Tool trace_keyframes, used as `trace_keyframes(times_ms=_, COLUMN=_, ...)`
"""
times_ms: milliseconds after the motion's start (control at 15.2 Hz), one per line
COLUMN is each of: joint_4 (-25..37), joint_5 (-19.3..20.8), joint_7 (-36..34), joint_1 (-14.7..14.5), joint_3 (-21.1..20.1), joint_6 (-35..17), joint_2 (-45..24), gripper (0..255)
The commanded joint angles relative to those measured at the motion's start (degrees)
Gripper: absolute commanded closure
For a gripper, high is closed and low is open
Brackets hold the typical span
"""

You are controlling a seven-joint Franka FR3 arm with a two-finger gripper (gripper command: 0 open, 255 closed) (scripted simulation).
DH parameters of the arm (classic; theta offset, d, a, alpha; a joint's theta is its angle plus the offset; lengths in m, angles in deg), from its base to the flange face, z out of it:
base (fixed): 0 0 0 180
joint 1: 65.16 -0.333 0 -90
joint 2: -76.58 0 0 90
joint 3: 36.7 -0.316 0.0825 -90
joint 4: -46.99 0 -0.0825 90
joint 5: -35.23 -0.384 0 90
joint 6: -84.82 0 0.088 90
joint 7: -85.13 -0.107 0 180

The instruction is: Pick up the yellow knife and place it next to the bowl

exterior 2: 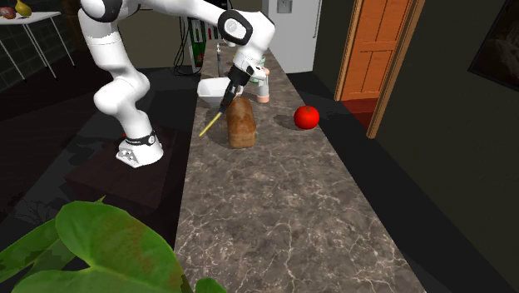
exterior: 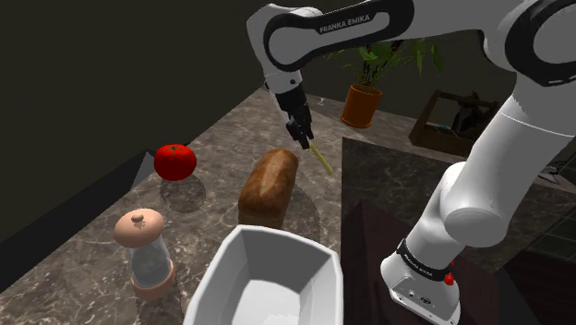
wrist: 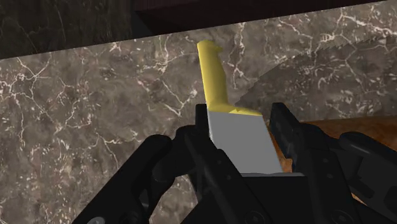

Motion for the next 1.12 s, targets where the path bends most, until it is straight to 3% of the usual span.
trace_keyframes(times_ms=0, joint_4=-2.98, joint_5=-1.52, joint_7=-2.12, joint_1=-1.17, joint_3=-1.17, joint_6=0.01, joint_2=2.64, gripper=255)
trace_keyframes(times_ms=594, joint_4=-12.15, joint_5=-9.31, joint_7=-11.44, joint_1=-6.71, joint_3=-7.05, joint_6=0.54, joint_2=11.56, gripper=255)
trace_keyframes(times_ms=1056, joint_4=-15.86, joint_5=-9.68, joint_7=-12.38, joint_1=-7.05, joint_3=-7.60, joint_6=-4.11, joint_2=10.56, gripper=255)
